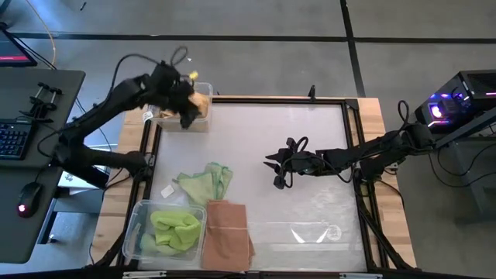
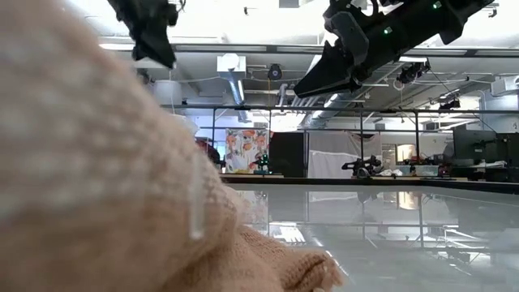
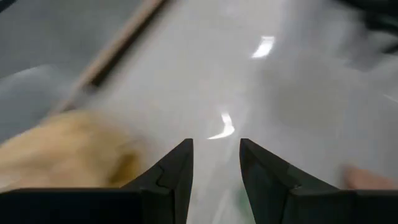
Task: Sort towels by color in basket
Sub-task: Put the green towel into the bottom transparent bin
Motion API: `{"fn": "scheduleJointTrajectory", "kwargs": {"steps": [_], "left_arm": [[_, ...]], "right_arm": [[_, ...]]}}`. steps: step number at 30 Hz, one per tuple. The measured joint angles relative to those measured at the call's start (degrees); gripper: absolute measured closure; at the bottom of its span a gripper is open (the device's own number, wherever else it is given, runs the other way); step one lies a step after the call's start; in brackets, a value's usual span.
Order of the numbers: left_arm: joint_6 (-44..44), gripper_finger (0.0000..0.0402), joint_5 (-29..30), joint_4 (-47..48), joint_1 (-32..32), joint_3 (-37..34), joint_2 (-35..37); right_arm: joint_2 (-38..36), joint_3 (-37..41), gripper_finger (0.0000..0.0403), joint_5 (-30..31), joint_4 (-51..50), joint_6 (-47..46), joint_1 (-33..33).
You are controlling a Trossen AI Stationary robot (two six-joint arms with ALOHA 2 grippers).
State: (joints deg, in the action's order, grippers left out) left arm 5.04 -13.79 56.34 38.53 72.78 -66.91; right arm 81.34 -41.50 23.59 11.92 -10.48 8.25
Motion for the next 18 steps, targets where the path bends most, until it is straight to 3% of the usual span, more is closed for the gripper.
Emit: {"fn": "scheduleJointTrajectory", "kwargs": {"steps": [5,9,14,18], "left_arm": [[-0.4,0.0286,-1.4,-3.6,-15.9,-6.0,6.0],[-6.9,0.0293,-0.7,-3.3,-25.8,-11.7,7.7],[-18.1,0.0296,3.5,-3.3,-33.7,-19.9,7.2],[-22.0,0.0295,6.4,-3.6,-36.3,-25.0,5.8]], "right_arm": [[0.0,0.0,0.0314,0.0,0.2,0.3,0.0],[0.0,0.0,0.0314,0.1,0.2,0.5,0.0],[0.0,1.4,0.0314,0.3,1.3,3.6,0.0],[0.1,5.4,0.0314,0.3,6.7,4.4,0.0]]}}
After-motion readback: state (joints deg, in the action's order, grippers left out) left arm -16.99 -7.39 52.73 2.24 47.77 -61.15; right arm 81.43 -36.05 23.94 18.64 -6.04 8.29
